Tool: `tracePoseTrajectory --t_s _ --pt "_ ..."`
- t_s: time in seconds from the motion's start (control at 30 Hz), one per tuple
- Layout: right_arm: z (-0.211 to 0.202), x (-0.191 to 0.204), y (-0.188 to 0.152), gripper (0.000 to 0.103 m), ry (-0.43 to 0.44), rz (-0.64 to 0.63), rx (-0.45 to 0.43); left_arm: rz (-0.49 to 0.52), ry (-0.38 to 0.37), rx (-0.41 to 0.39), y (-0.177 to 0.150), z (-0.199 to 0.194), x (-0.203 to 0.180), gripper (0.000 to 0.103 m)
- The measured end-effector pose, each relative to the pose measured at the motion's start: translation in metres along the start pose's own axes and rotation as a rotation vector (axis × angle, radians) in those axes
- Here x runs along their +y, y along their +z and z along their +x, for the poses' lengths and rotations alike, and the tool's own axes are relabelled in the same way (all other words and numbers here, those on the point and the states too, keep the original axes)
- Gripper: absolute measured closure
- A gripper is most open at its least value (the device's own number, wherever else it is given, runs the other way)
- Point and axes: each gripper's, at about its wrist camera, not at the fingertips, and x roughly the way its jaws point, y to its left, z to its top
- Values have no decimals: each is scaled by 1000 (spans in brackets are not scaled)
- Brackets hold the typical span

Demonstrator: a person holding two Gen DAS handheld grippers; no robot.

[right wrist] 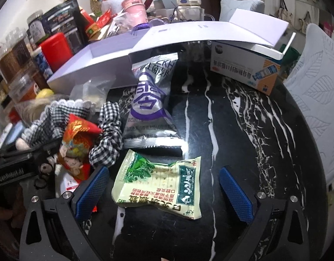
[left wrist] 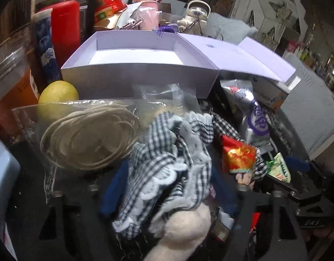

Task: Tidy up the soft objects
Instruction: 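Grasp checked cloth with left gripper while right gripper grasps green seaweed packet, then carry cloth in left gripper while right gripper carries green packet to the box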

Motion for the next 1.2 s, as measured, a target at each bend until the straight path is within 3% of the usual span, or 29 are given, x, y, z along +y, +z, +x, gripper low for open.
tracePoseTrajectory --t_s 0.23,0.3,0.37,0.47,1.2 --pt "4 10 -4 1 -65 -66 16 -19 -4 -31 -2 -6 1 55" --pt "3 11 -6 8 -88 -85 17 -17 1 -41 -2 -10 1 55" --pt "-2 9 -6 38 -93 -71 -9 -23 -1 -55 -2 -15 2 56" --pt "-6 -1 -6 43 -77 -20 -30 -28 -8 -88 -2 -28 1 56" --pt "-61 9 -4 45 47 25 -133 9 -5 -213 6 -96 -17 56"
